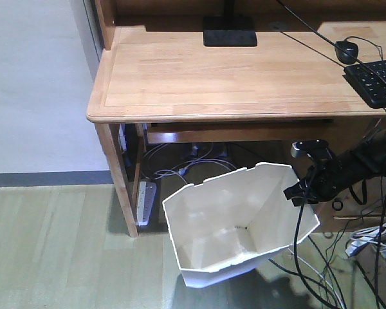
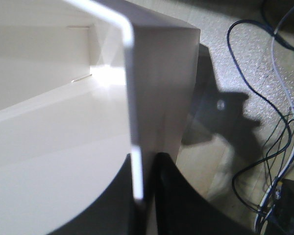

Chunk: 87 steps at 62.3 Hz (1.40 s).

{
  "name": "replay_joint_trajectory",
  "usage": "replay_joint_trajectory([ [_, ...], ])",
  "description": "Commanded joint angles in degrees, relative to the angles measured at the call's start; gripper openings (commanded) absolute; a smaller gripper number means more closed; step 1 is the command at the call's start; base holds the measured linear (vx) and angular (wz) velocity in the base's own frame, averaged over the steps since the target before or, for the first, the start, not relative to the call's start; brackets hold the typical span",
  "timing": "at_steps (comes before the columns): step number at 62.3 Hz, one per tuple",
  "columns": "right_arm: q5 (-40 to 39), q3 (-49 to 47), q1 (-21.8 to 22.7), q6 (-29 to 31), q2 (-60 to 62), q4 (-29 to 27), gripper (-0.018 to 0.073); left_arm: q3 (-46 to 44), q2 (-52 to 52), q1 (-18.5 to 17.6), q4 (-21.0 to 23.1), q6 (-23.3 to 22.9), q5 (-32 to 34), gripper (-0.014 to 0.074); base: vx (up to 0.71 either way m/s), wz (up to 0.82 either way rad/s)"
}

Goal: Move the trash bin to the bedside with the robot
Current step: 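Lift the bin slightly and pull it out from under the desk, then turn the base toward the bed while holding the bin in the right gripper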

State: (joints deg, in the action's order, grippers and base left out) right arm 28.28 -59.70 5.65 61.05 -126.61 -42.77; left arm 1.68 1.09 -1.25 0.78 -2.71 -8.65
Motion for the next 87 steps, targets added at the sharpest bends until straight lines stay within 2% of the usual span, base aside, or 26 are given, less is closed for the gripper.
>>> replay_joint_trajectory([
  [1,3.3,-1.1,0.3,0.4,4.3,-3.7,-0.0006,1.6,0.6,-0.3,0.2,-0.5,4.5,-0.0006,0.0,0.0],
  [64,3.8,-1.1,0.3,0.4,4.3,-3.6,-0.0006,1.6,0.6,-0.3,0.2,-0.5,4.5,-0.0006,0.0,0.01],
  [87,4.0,-1.1,0.3,0.4,4.3,-3.6,-0.0006,1.6,0.6,-0.3,0.2,-0.5,4.5,-0.0006,0.0,0.39],
])
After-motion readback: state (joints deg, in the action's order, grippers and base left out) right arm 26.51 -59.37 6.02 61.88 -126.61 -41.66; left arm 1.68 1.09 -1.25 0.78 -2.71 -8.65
